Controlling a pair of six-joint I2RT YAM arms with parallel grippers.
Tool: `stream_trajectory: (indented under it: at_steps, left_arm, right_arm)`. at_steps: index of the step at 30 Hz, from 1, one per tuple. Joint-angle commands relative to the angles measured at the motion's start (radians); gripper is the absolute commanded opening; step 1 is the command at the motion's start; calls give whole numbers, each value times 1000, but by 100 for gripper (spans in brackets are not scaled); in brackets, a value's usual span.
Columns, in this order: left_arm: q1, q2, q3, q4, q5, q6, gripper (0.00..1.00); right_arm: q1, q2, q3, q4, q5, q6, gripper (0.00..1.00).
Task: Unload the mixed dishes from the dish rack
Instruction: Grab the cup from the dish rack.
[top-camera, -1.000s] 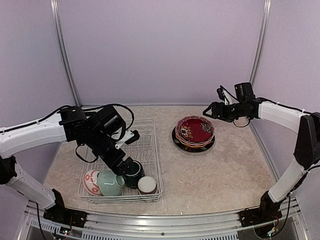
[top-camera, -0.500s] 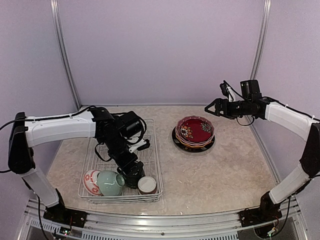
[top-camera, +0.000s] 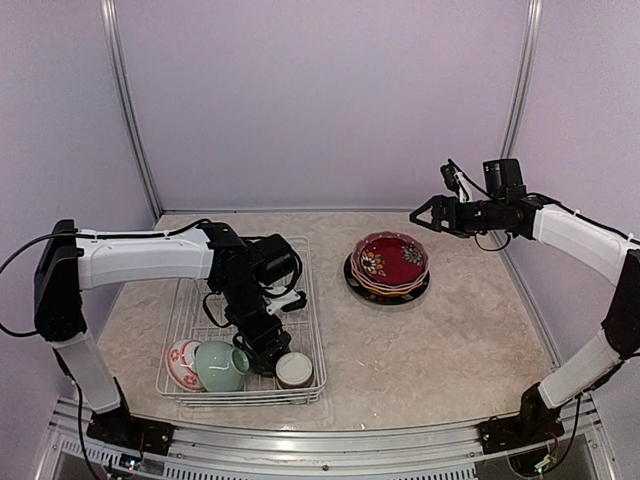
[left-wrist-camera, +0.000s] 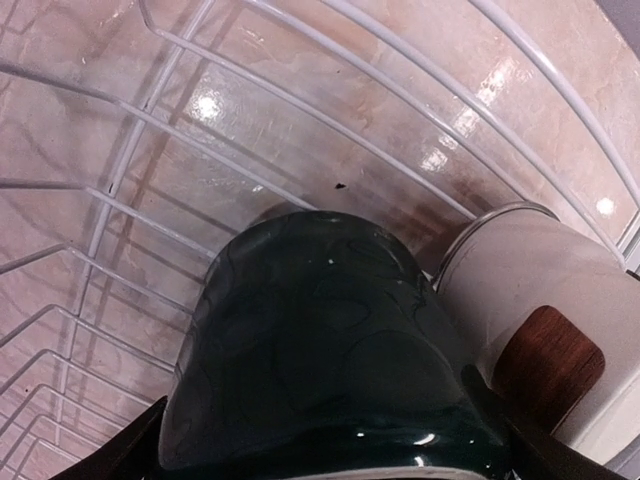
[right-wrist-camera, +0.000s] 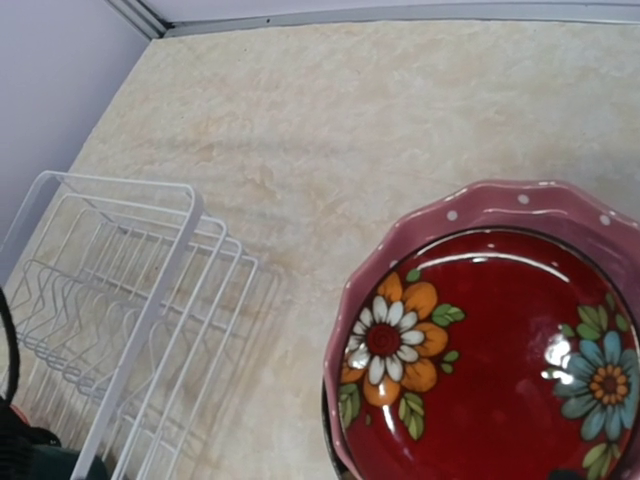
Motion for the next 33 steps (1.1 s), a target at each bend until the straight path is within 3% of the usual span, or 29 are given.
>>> stream_trajectory:
  at_steps: [1, 11, 21, 27, 33]
  left_arm:
    - [4, 18, 3, 12, -25, 20, 89]
    - [8, -42, -3, 21, -57, 4, 53]
    - [29, -170, 3, 57, -52, -14, 44]
    - [80, -290, 28, 112, 30, -52, 42]
    - [179, -414, 72, 197, 154, -159, 42]
  right_arm:
    - [9, -23, -14, -20, -17, -7, 96]
    - [9, -23, -13, -16, -22, -2, 96]
    - [9, -20, -14, 10, -43, 22, 96]
    - [8, -32, -30, 39, -50, 33, 95]
    - [12, -81, -134, 205, -70, 92, 95]
